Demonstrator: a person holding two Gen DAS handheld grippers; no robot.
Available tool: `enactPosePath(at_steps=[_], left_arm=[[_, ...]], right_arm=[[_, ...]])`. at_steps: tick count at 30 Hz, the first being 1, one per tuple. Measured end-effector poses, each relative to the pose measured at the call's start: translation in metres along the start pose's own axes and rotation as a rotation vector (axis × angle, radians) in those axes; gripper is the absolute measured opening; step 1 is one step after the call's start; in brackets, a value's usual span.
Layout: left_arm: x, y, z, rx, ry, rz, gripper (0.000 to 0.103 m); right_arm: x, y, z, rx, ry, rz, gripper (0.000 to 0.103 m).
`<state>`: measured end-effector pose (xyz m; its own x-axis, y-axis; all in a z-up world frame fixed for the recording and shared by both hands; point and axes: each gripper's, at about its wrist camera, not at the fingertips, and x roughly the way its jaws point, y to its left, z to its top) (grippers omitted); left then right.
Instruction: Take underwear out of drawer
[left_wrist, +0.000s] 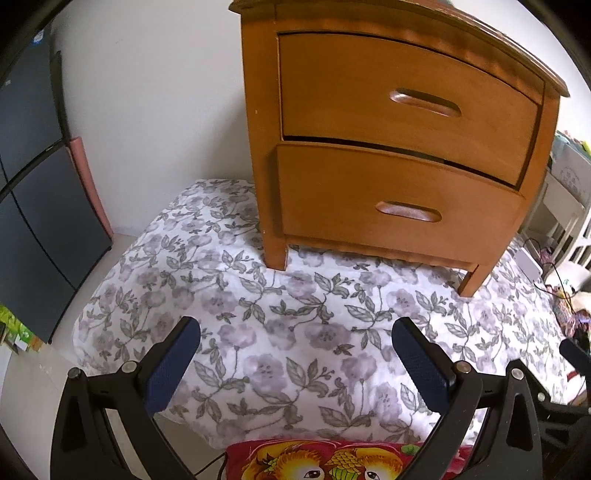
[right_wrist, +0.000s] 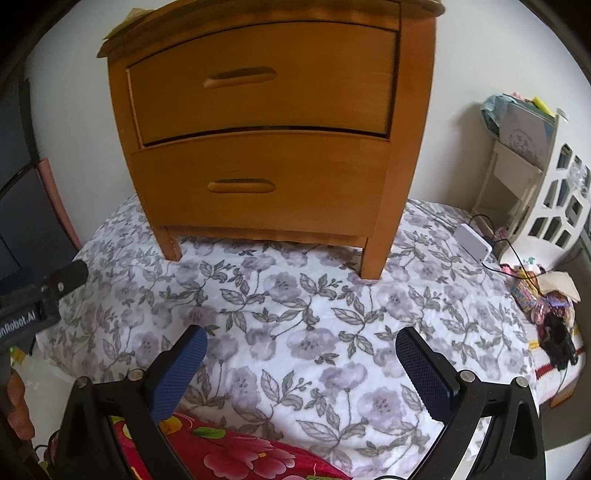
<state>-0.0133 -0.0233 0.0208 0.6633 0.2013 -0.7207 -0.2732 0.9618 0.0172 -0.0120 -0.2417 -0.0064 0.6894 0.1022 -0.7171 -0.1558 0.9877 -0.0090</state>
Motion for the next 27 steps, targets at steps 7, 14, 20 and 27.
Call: enactPosePath(at_steps=[7,14,20,27], left_arm=[[-0.006,-0.001,0.002,-0.025,0.001,0.017,0.103],[-0.014,-0.009,0.003,-0.01,-0.001,0.015,0.103],[-0.017,-0.025,0.002,0.024,0.012,0.014,0.103],[-0.016,-0.027,0.002,0.01,0.024,0.008,0.103]], right_arm=[[-0.002,-0.006,0.0,-0.012,0.012,0.019,0.103],[-0.004,-0.013,-0.001,-0.005,0.023,0.022,0.103],[-0.004,-0.02,-0.002,0.007,0.03,0.018,0.103],[-0.004,-0.02,-0.002,0.004,0.032,0.014,0.103]])
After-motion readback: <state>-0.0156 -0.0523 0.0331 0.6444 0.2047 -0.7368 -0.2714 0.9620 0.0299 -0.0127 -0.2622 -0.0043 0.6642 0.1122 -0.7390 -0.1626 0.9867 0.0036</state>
